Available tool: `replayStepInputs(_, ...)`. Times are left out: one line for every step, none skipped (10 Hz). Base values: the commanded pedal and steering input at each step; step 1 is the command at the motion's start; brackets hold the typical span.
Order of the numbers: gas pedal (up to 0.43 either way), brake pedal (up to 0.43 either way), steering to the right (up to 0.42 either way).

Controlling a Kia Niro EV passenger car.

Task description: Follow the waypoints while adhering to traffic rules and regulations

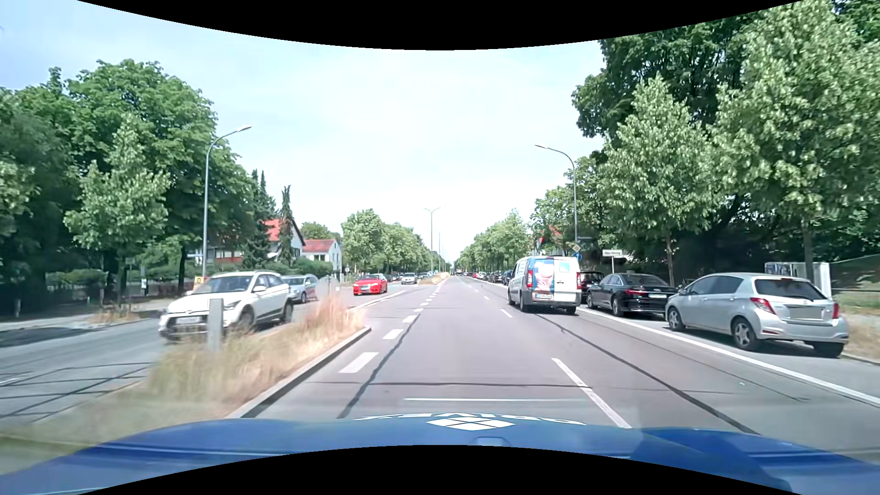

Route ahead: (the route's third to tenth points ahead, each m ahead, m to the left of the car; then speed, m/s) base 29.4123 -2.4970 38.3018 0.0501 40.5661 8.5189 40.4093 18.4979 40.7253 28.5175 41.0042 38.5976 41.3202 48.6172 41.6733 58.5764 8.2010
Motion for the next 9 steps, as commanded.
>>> replayStepInputs(0.000, 0.000, -0.008)
replayStepInputs(0.000, 0.000, -0.011)
replayStepInputs(0.000, 0.000, -0.016)
replayStepInputs(0.000, 0.000, -0.024)
replayStepInputs(0.000, 0.000, -0.034)
replayStepInputs(0.000, 0.000, -0.042)
replayStepInputs(0.000, 0.000, -0.054)
replayStepInputs(0.000, 0.000, -0.063)
replayStepInputs(0.020, 0.000, -0.069)
